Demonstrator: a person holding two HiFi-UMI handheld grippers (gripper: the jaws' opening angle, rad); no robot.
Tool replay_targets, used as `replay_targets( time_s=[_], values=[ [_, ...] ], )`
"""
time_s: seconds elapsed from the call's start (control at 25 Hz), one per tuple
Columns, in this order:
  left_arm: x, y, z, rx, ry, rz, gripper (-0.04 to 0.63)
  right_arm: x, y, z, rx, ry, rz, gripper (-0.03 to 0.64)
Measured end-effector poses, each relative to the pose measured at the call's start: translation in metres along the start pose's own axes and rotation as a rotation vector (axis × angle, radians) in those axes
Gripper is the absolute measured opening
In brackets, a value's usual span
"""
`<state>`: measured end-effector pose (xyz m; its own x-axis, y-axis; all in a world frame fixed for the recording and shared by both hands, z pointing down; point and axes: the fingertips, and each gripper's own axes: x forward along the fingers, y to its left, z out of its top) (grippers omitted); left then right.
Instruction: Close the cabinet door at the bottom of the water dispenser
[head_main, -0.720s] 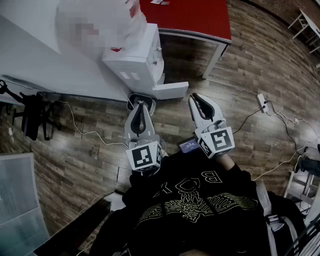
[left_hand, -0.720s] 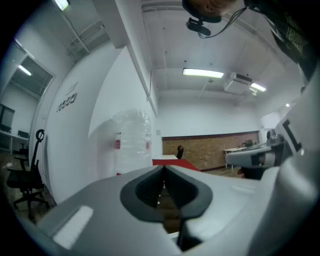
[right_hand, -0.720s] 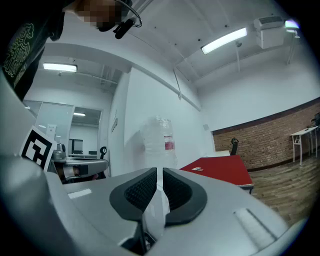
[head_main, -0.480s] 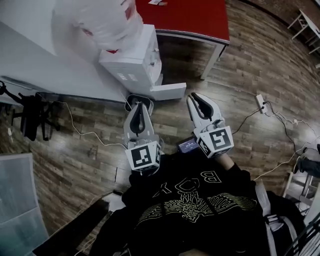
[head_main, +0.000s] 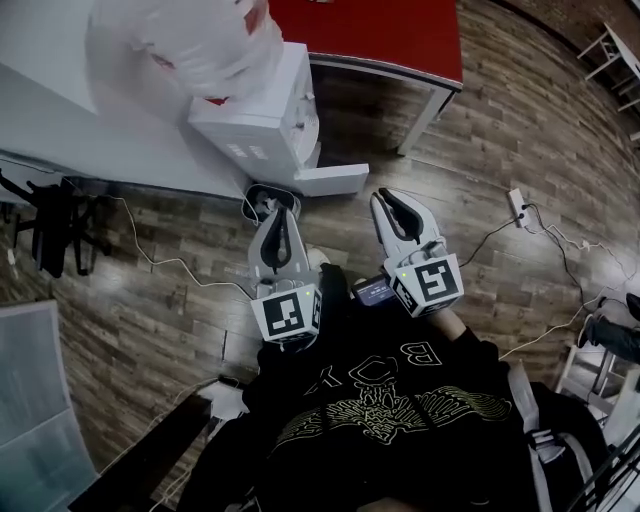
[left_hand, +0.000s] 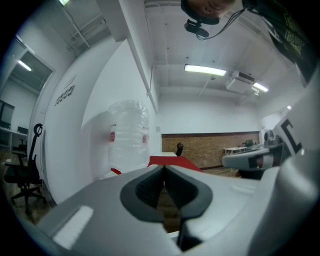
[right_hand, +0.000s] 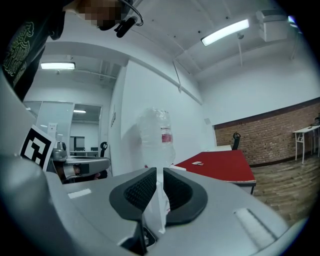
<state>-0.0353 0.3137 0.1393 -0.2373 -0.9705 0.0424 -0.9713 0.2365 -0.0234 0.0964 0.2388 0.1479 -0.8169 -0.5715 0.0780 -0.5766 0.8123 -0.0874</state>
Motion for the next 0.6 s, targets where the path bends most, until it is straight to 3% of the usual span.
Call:
replay_targets(
  time_s=[0.24, 0.6],
  values=[
    [0.047, 0.02, 0.001, -0.008, 0.004, -0.034, 0.008, 0.046, -0.004, 0.001, -0.011, 0.029, 0.004, 0.041],
    [0.107, 0.048, -0.008, -0.019, 0.031, -0.077, 0.008, 0.101, -0.03, -0.004, -0.001, 0.059, -0.073, 0.043]
  ],
)
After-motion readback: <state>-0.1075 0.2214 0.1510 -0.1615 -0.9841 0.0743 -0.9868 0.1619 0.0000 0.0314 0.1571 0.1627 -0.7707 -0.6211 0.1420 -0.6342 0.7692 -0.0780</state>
